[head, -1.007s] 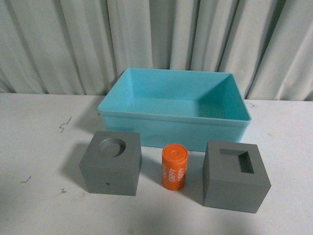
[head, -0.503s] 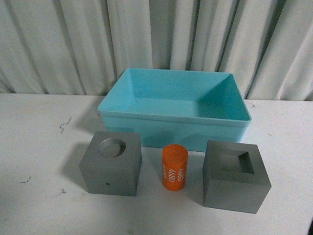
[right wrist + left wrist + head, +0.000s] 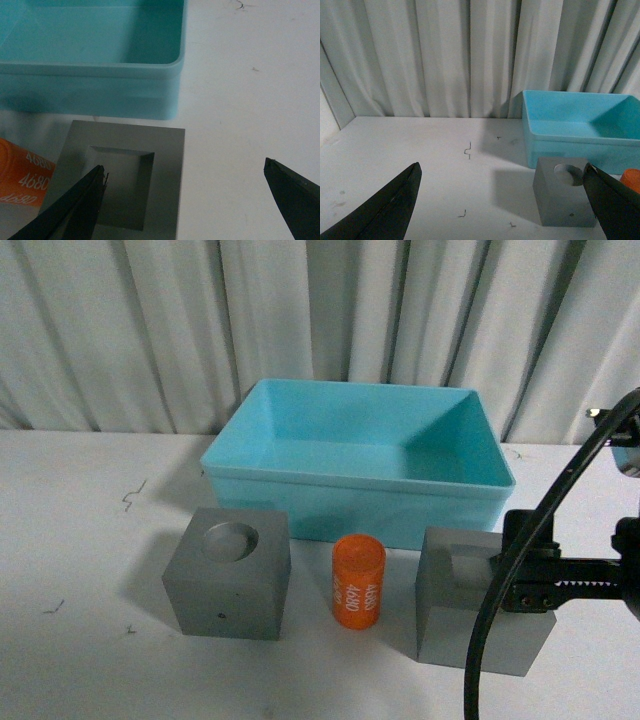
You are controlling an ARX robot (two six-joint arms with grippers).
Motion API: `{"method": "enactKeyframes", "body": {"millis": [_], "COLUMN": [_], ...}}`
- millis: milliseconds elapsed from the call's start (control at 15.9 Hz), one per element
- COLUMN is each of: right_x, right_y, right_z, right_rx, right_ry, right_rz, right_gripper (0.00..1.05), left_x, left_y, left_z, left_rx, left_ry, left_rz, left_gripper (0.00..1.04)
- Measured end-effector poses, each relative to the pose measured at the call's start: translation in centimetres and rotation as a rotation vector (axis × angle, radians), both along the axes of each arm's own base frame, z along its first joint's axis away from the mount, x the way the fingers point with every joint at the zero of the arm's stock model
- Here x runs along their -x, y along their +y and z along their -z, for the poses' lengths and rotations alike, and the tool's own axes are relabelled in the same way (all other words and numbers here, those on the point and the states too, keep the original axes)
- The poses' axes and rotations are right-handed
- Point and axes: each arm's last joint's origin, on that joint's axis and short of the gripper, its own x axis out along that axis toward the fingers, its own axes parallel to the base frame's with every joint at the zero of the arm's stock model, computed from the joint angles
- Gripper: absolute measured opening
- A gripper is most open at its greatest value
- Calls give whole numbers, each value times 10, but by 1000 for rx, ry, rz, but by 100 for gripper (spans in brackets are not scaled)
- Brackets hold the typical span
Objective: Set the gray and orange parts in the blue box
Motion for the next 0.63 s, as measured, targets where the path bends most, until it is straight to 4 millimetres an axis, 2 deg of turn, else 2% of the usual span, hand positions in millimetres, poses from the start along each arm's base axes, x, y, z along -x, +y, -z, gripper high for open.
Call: {"method": "enactKeyframes", "body": {"millis": [315,566,629], "right_x": [-14,-14,-14], "right_y": [12,18,18], "right_z": [14,24,25], "right_rx": [-25,-44,-50], "right_ry": [44,88,92], "right_rz": [31,39,43], "right_gripper": [98,98,95], "left_x": [0,0,0], "left_y": [0,0,0], "left_z": [0,0,0], "left_rx": [0,0,0], "left_ry": [0,0,0], "left_rz": [0,0,0], "left_gripper": [98,98,98]}}
